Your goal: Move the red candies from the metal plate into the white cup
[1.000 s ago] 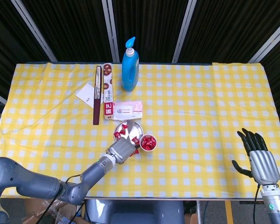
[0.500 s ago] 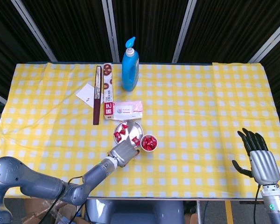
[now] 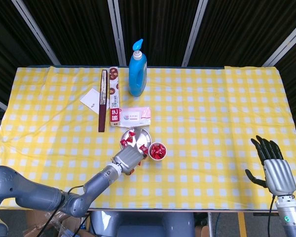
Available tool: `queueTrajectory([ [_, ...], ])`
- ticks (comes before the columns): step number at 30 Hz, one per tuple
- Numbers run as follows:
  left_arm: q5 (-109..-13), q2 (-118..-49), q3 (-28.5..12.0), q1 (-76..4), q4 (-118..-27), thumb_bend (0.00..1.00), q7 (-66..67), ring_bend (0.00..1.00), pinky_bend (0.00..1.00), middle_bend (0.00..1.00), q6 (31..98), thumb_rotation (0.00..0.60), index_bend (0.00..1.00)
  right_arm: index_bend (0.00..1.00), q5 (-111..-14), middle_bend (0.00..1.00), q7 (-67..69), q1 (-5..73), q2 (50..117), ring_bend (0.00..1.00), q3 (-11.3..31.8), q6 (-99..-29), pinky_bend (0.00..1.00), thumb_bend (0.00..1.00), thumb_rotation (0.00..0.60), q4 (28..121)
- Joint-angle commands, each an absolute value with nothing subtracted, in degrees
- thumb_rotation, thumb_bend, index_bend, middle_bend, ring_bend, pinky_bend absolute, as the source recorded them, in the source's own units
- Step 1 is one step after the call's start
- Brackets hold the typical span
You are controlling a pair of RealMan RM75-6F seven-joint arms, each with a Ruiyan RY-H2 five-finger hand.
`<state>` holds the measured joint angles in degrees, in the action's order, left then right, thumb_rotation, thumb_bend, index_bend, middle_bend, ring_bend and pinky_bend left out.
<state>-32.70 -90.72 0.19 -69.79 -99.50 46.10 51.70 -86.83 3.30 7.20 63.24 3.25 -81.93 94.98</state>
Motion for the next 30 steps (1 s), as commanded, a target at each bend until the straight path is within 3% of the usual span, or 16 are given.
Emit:
queueTrajectory([
  [1, -33.9, -91.0, 0.0, -69.0, -99.3, 0.27, 45.3, 0.89, 0.93, 0.81, 53.1, 0.6, 0.23, 0.0, -86.8, 0.0, 3.3, 7.2, 63.2, 0.0, 3.2, -81.9, 0.0, 0.36, 0.6, 95.0],
  [14, -32.8, -93.2, 0.2, -68.5, -98.0, 0.26, 47.7, 0.89, 0.93, 0.83, 57.2, 0.6, 0.32, 0.0, -87.0, 0.0, 3.4, 7.2, 63.2, 0.0, 3.2, -81.9, 0.0, 0.36, 0.6, 95.0],
  [30, -29.5, -95.2, 0.3, -69.3, -97.4, 0.26, 50.5, 0.89, 0.93, 0.83, 56.1, 0.6, 0.37, 0.0, -86.9, 0.0, 3.7, 7.2, 63.1, 0.0, 3.2, -81.9, 0.0, 0.36, 0.6, 95.1],
])
